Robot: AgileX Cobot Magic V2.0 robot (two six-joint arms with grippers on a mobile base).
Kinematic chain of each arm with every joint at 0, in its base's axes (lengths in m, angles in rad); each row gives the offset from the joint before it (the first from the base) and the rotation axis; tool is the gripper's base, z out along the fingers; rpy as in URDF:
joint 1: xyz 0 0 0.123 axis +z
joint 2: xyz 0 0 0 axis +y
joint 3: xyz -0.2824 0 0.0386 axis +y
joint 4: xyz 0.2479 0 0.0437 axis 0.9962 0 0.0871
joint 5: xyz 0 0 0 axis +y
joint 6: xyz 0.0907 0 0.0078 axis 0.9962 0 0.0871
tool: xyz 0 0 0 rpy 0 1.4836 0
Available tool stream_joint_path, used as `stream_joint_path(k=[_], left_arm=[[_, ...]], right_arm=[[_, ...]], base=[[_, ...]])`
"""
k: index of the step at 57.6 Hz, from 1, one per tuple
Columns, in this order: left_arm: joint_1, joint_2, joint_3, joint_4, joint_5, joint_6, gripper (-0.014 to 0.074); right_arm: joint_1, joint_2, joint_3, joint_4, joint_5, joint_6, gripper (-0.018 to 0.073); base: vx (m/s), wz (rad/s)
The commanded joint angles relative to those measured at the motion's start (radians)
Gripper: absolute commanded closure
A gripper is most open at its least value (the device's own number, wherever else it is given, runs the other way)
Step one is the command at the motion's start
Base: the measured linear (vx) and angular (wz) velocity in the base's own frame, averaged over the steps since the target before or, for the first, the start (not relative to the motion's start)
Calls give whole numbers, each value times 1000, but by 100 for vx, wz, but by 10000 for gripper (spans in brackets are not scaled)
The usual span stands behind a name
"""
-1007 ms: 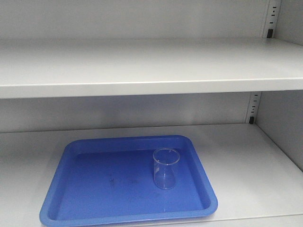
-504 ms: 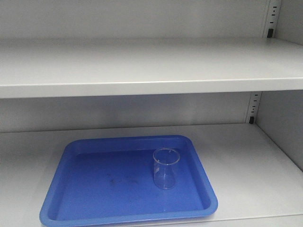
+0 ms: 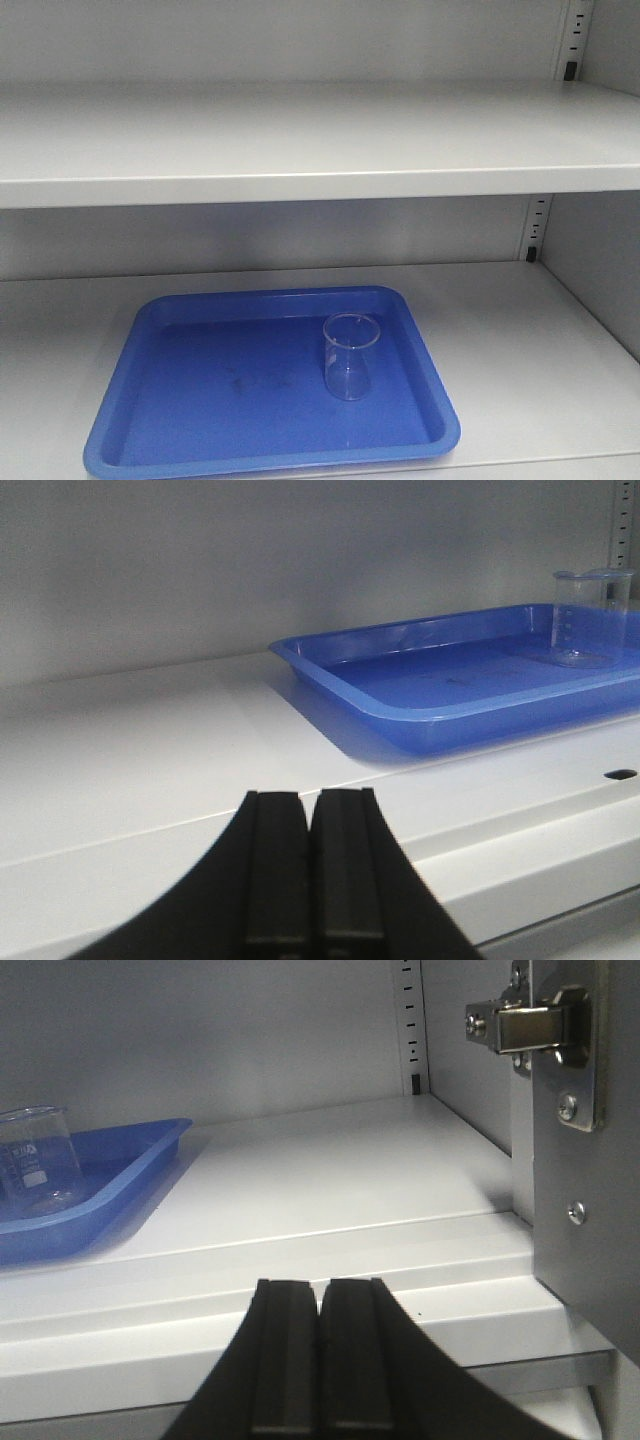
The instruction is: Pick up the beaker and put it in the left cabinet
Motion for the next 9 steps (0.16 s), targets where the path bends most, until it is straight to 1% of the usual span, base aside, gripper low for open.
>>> stream_joint_path(k=[1,9], left_arm=[[-4,-18,16,-8,-84,-3,595],[-4,-18,16,-8,-84,-3,595]], right_arm=[[-7,-11,7,-9,-77,-11,565],[-7,-11,7,-9,-77,-11,565]], base=[[0,0],[0,0]])
